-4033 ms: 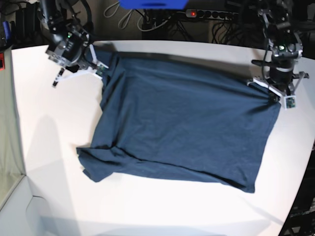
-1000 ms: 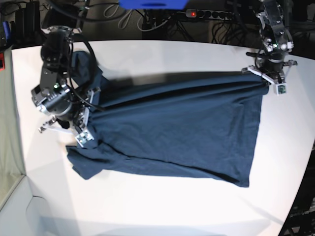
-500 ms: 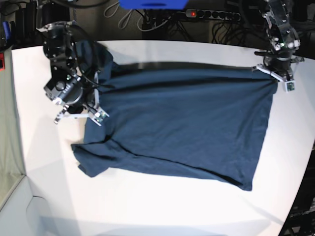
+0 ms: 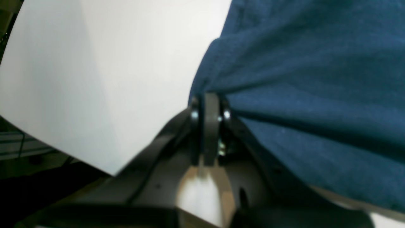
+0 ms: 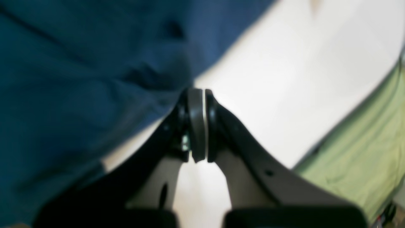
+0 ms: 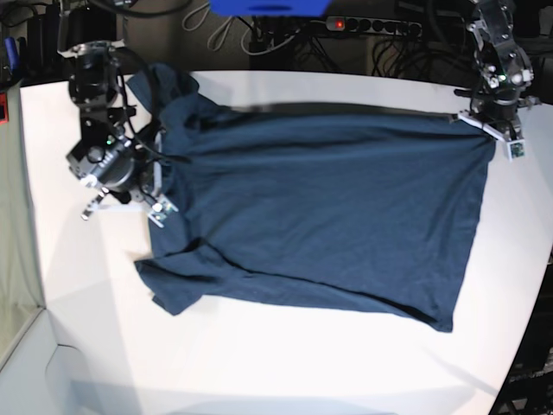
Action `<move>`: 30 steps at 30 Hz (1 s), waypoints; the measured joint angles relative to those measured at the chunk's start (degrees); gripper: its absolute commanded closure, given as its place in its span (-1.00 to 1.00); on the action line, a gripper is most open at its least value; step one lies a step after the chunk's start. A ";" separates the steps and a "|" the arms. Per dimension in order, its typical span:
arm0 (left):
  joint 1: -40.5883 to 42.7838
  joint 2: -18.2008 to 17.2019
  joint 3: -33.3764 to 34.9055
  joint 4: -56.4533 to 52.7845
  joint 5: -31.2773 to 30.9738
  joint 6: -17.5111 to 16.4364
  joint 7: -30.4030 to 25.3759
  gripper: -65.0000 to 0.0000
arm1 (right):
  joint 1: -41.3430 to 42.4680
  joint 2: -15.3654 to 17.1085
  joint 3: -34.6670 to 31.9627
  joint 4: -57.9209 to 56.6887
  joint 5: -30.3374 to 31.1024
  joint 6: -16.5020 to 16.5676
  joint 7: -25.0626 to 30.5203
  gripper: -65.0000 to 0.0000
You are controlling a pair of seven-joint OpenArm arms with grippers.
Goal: Layout the t-shirt on the table in an organized manner, then fold the t-shirt properly
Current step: 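Grasp the shirt edge with the right gripper and pull it outward, then move the right gripper to the shirt's side and grasp the fabric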
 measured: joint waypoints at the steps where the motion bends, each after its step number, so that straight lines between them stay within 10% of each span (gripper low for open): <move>1: 0.00 -0.02 0.00 0.00 0.02 0.00 0.00 0.99 | 0.02 0.22 0.50 0.00 -0.02 0.00 -0.17 0.99; 22: -1.66 -0.24 -2.93 16.26 0.46 0.11 2.56 0.98 | -9.44 -4.92 -2.58 9.35 0.13 0.00 -4.70 0.07; 30: -1.62 1.70 -2.91 23.12 0.57 -0.04 2.38 0.98 | -7.65 -7.80 -3.13 9.33 -0.02 0.00 -4.39 0.03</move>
